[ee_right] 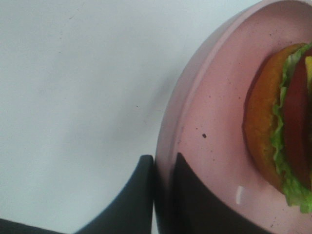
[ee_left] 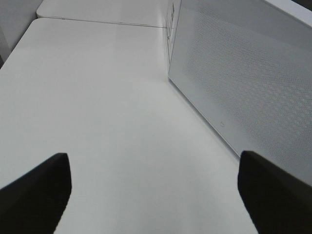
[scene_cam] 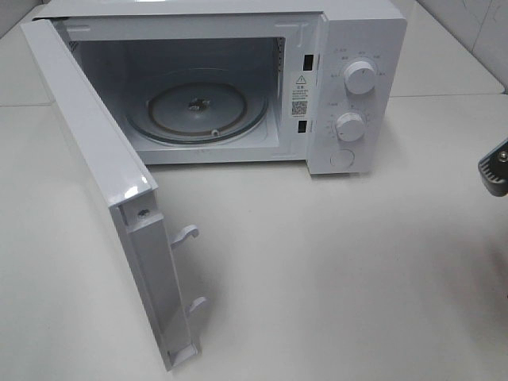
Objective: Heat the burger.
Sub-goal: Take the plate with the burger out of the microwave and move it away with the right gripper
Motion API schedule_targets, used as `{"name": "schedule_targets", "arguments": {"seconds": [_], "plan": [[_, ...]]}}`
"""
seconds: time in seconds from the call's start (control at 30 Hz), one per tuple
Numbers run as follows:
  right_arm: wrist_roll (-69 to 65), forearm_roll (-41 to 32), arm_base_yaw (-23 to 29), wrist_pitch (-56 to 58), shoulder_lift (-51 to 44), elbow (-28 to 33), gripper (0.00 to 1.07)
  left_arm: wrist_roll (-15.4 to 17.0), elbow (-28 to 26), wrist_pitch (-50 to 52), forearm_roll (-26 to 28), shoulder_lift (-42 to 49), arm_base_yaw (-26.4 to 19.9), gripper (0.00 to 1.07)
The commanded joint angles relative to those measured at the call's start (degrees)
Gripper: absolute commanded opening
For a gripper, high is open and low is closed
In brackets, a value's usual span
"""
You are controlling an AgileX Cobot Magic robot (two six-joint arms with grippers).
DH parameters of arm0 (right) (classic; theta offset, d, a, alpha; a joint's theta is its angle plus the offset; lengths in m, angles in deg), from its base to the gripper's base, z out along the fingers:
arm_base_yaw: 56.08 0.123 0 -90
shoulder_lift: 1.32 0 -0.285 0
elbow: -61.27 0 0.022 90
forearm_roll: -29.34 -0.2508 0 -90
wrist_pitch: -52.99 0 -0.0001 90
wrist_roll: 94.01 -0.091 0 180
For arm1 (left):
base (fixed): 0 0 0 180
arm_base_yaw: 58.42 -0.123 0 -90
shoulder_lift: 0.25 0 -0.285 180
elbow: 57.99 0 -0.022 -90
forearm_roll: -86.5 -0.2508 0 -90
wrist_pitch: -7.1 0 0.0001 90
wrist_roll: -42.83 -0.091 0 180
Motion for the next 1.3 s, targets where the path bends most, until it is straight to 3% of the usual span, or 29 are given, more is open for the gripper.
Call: {"name": "schedule_targets", "arguments": {"seconds": [0.03, 0.1, 0.37, 1.3], "plan": [[-2.58, 5.39, -0.34, -0.29, 0.69, -0.46, 0.0, -0.06, 0.06, -0.34, 0.29, 0.34, 0.0, 0.85], [-10.37, 9.4, -0.34, -0.17, 3.84, -0.46, 0.0, -0.06, 0.06, -0.34, 0.29, 0.34, 0.0, 0.85], [-21.6, 12.32, -0.34, -0.17, 10.26, -0.46, 0.0, -0.06, 0.06, -0.34, 0.29, 0.34, 0.0, 0.85], [-42.91, 20.23, -0.57, -8.14, 33.17, -0.46, 0.0, -0.06, 0.06, -0.34, 0.29, 0.34, 0.0, 0.85]]}}
